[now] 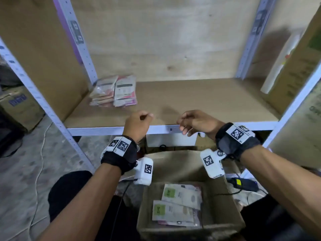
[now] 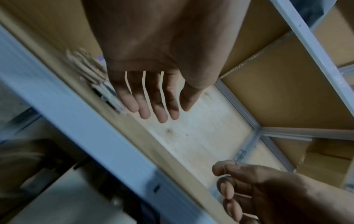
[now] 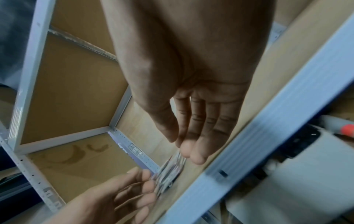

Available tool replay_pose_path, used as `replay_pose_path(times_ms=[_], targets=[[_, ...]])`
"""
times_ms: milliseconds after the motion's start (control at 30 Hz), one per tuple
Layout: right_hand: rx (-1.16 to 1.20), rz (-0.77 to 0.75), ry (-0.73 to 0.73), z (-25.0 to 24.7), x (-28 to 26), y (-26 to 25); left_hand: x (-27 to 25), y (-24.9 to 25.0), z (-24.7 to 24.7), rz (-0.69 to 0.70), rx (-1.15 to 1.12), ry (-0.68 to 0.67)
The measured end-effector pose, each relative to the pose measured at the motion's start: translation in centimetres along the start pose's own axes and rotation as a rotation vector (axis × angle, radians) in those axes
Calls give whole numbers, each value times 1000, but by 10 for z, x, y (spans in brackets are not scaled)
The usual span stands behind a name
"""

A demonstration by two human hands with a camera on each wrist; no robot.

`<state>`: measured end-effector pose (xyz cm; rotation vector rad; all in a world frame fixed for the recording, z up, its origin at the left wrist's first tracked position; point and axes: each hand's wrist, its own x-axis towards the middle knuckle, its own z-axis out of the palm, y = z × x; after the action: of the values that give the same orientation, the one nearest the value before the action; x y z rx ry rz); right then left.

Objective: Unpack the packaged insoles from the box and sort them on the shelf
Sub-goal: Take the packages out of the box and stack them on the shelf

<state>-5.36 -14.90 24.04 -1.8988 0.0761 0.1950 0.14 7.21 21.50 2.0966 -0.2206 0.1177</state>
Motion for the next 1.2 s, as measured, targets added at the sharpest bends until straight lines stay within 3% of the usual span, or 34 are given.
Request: replay_pose_path(times_ms=[200,367,633,1033,1200], targets=[[-44,136,-18,3,-34,75,-53,-28,58,-89,-39,-238],[-126,280,-62,15,-32,138,-75,-70,99,-192,-1,-400],[-249,403,-184,33,7,211,-70,-134,152,-324,294,-634],[-411,544,-233,64,70,303,-63,-203,204,-565,355,-783],[-662,571,-292,78,82,332,-69,-223,217,-580,419,-787]])
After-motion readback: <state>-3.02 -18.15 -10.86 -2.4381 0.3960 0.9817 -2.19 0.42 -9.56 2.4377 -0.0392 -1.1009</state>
